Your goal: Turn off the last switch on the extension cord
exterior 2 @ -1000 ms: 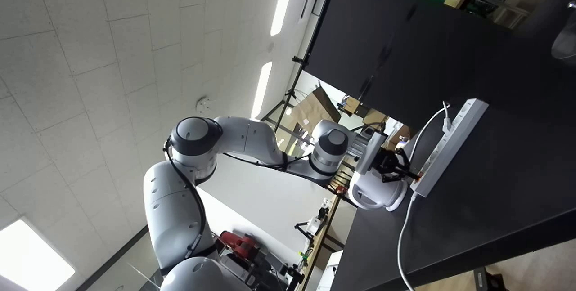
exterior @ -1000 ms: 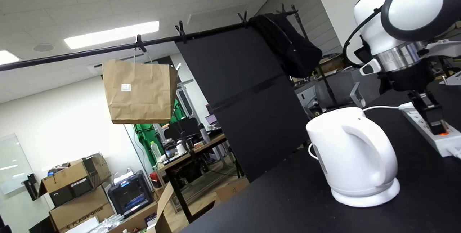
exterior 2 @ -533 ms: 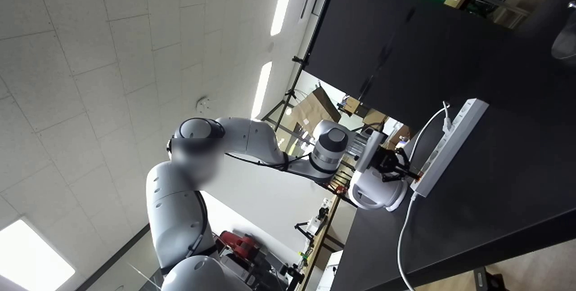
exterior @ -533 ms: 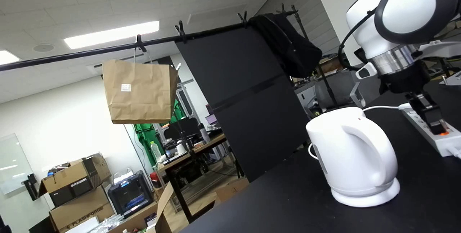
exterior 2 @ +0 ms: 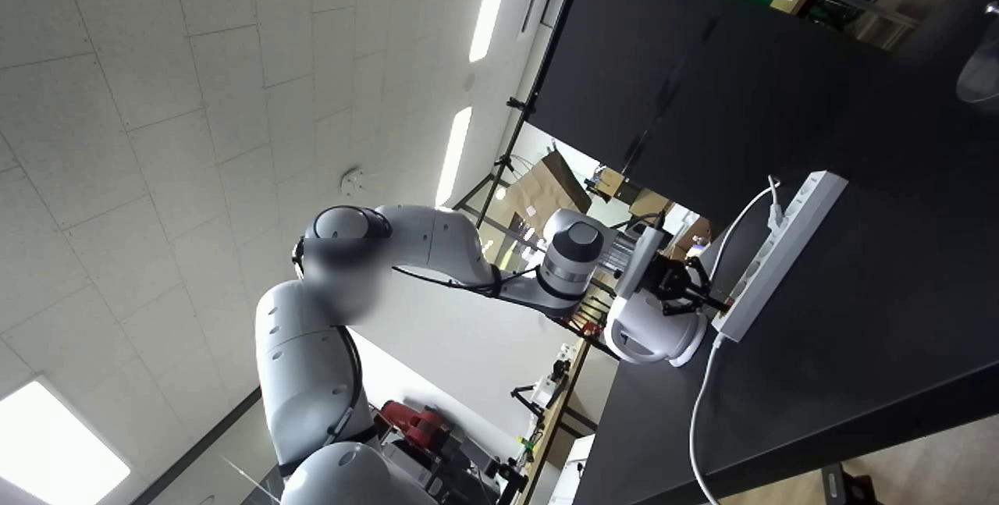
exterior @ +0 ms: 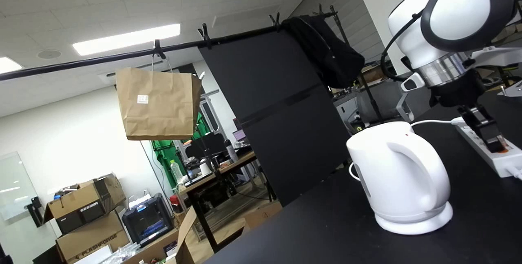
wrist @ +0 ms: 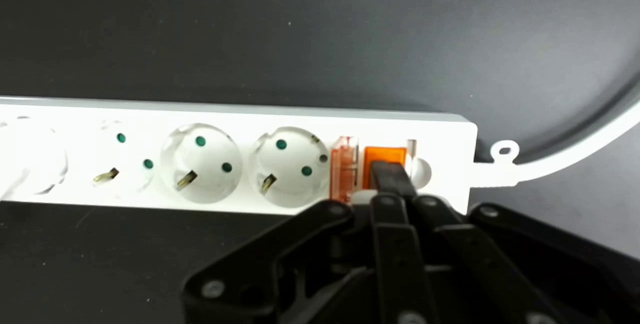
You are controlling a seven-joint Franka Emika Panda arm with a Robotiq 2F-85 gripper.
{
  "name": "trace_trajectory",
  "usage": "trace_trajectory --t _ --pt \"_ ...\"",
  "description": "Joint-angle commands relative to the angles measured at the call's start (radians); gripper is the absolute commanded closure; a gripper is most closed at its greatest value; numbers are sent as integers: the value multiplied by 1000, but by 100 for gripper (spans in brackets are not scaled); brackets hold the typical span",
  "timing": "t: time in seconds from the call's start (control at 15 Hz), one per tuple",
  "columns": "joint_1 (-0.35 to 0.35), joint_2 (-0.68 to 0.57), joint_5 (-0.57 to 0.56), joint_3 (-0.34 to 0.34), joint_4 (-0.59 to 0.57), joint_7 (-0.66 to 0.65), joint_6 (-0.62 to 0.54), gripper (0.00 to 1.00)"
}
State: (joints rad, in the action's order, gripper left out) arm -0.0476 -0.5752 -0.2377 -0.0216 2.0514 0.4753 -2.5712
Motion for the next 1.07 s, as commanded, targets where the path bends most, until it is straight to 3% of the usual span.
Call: trace_trajectory --t 0.0,0.6,1.0 --pt "10 -47 -19 18 6 -80 -90 100" --pt "26 -44 -16 24 22 -135 -115 100" --pt "40 68 3 13 22 -162 -31 100"
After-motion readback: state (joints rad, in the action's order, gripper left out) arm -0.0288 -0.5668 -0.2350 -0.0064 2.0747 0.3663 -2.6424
